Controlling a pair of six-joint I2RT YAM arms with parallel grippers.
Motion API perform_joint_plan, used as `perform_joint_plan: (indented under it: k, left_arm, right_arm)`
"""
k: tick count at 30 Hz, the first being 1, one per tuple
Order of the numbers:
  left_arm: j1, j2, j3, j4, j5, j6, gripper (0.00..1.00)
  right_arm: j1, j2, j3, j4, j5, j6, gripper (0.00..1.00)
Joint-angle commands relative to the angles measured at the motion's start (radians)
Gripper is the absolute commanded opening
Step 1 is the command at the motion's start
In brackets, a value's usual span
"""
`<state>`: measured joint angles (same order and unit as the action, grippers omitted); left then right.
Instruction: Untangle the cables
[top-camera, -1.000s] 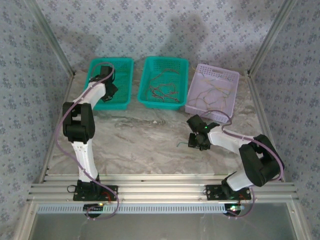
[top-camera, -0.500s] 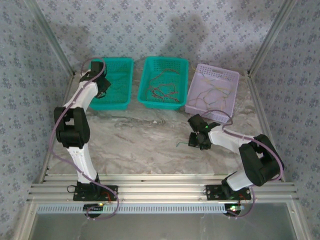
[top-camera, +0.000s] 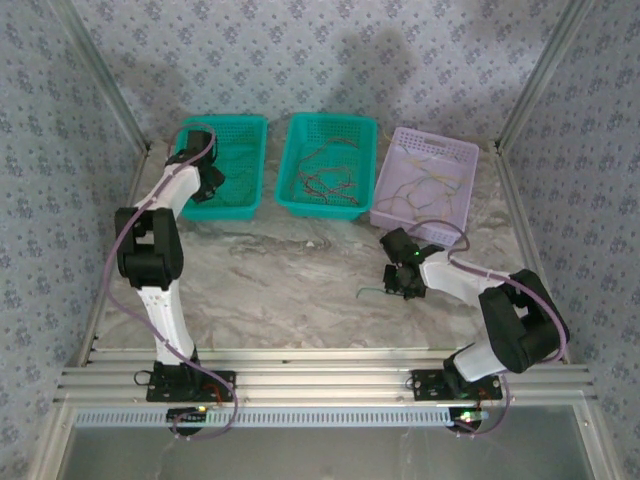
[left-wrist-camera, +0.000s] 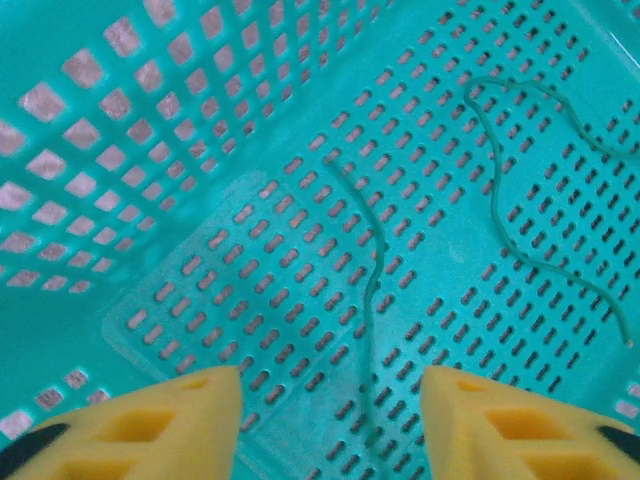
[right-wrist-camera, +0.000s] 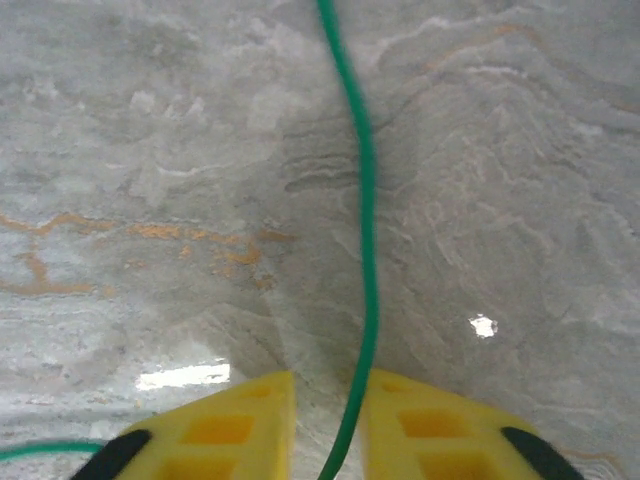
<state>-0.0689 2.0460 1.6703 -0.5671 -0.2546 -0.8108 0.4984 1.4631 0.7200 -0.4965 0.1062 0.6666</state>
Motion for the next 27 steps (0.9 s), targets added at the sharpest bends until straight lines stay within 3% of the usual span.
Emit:
perform_joint_plan:
  k: [1,7,12,17,23,27]
  left_arm:
    - [-0.013,-0.006,0.036,-0.019,-0.007,0.018,0.63]
    - [-0.059,-0.040,0.126,-0.059,-0.009,0.053,0.76]
    - [-0.114,-0.111,0.165,-0.085,-0.017,0.096,0.82]
    - [-0.160,-0.242,0.065,-0.043,-0.009,0.095,0.83]
    - [-0.214,-0.380,-0.082,0.034,0.079,0.101,0.87]
    - [-0.255,-0.432,-0.131,0.038,0.148,0.105,0.89]
  right_arm:
    - [-0.003,-0.002,-0.012,0.045,-0.005,0.003,0.16]
    - [0.000,-0.019,0.003,0.036,-0.023,0.000,0.00]
    - [0.010,-0.075,0.013,0.017,-0.022,-0.001,0.00]
    - [0.020,-0.132,0.026,-0.014,-0.027,0.000,0.00]
    - [0.072,-0.257,0.082,-0.058,-0.055,-0.004,0.00]
    - [0.113,-0.314,0.142,-0.027,-0.157,-0.075,0.00]
